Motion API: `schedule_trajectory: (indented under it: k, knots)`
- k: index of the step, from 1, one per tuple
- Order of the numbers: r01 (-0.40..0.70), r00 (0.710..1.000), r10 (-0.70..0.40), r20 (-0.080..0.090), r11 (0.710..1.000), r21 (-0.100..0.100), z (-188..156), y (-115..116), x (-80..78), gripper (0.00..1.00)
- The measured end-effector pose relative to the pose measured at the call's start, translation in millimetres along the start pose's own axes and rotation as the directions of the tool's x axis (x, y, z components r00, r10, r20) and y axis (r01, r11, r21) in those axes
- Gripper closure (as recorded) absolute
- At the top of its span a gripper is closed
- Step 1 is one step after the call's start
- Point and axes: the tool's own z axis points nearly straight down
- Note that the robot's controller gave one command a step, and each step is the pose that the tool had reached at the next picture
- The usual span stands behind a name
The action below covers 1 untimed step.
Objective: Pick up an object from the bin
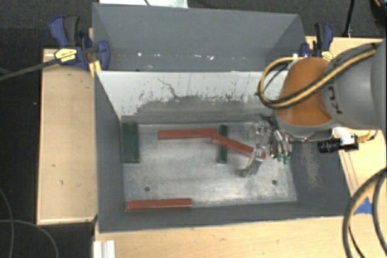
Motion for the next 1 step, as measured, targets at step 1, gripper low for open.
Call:
schedule_trajectory:
  k: [1]
  knots:
    - [0.005,1.0,-0.005,0.001,1.0,0.0,-0.6,0.0,-0.4,0.0]
